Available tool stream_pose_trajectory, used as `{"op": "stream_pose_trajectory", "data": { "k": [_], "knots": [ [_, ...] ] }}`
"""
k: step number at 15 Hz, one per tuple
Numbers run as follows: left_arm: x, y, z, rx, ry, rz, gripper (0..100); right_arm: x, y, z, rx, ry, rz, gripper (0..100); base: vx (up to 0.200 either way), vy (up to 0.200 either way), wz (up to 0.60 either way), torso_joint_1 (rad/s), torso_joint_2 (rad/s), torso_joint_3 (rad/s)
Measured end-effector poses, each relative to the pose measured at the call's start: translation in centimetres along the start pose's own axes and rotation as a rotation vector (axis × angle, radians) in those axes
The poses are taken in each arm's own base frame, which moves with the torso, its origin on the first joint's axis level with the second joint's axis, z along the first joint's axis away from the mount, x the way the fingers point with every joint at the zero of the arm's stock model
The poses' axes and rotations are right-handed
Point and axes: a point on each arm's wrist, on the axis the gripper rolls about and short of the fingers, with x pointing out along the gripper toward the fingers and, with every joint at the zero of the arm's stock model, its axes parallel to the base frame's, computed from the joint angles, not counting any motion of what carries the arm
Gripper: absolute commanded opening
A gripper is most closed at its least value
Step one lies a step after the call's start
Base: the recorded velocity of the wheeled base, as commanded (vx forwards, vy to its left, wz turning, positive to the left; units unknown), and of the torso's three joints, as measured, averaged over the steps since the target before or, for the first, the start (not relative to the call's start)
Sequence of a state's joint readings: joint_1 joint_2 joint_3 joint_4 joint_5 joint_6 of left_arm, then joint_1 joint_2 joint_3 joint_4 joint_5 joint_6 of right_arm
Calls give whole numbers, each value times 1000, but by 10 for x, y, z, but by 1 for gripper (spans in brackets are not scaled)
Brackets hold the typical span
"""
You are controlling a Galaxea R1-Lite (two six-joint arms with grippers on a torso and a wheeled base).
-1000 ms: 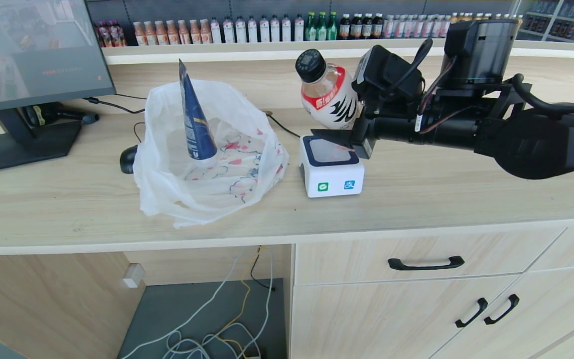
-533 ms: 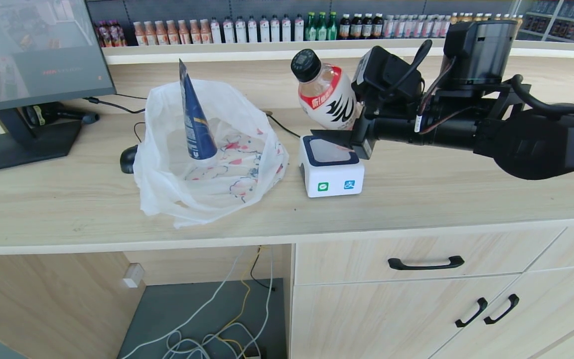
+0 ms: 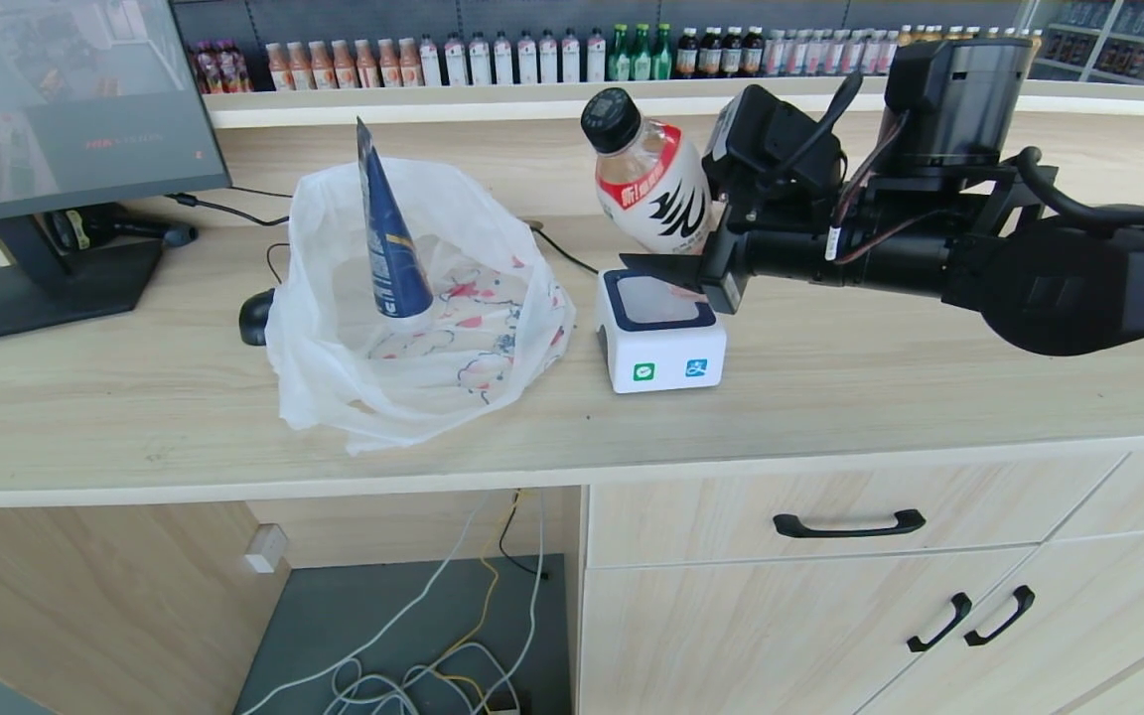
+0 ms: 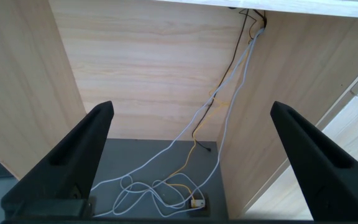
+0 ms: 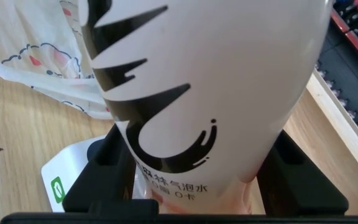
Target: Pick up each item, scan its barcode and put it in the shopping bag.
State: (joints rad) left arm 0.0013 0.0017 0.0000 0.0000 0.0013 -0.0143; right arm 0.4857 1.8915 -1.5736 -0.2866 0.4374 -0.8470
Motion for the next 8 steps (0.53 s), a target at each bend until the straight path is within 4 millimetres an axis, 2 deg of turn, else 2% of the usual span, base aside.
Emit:
{"op": "stream_pose_trajectory", "data": {
  "k": [8],
  "knots": [
    [0,0,0,0,0,0,100,0,-2,3,21,-25,-21,0,0,0,0,0,0,0]
  ]
}}
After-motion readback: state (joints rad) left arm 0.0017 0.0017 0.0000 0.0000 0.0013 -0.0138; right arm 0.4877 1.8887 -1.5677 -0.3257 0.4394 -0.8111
